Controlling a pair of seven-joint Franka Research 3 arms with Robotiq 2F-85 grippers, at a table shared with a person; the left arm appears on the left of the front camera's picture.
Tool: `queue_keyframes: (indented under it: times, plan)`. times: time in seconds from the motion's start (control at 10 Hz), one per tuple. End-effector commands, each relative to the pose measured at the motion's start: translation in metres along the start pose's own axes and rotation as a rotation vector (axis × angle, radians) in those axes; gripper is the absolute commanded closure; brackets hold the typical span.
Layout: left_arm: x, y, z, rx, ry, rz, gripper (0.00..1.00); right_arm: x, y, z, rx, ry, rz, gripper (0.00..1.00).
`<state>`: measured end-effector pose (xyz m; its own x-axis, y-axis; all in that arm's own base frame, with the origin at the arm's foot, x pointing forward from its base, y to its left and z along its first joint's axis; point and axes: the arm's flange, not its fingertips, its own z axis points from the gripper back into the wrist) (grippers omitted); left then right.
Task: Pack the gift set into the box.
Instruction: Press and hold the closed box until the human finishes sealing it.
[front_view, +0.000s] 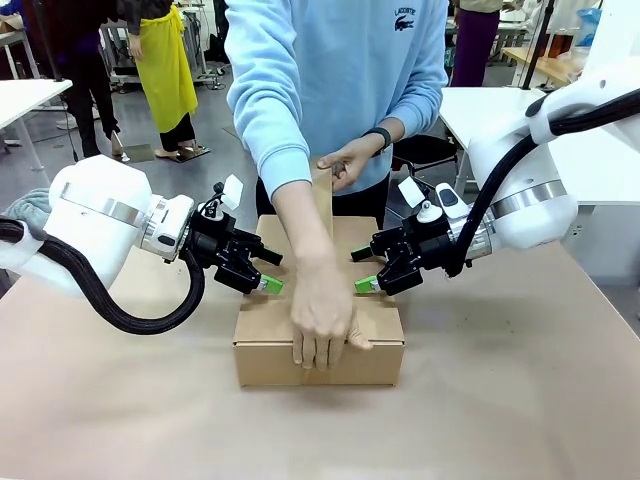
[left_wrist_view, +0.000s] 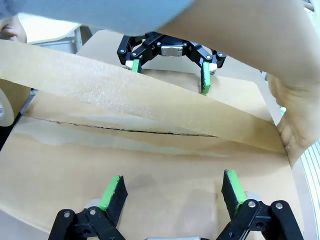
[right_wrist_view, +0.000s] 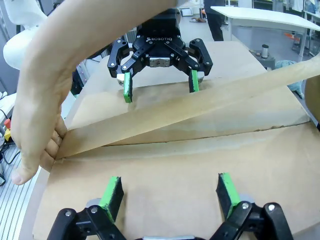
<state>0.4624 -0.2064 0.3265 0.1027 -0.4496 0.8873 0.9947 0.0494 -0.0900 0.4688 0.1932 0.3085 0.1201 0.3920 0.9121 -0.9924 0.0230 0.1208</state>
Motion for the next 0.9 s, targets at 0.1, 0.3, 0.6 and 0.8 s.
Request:
queue_keyframes:
  times: [0.1, 0.3, 0.6, 0.8]
  plan:
    - [-0.0028, -0.0007, -0.0005, -0.007, -0.002, 0.004, 0.0, -0.0007, 0.0011, -0.0028, 0.003, 0.004, -0.001, 0.0]
    - [-0.0028, -0.0007, -0.0005, -0.007, -0.002, 0.004, 0.0, -0.0007, 0.0011, -0.0028, 0.003, 0.004, -0.001, 0.0]
    - [-0.0028, -0.0007, -0.0005, -0.007, -0.002, 0.004, 0.0, -0.0007, 0.0011, -0.0028, 0.003, 0.004, -0.001, 0.0]
    - [-0.0028, -0.0007, -0.0005, -0.007, -0.002, 0.004, 0.0, -0.0007, 0.0011, -0.0028, 0.003, 0.004, -0.001, 0.0]
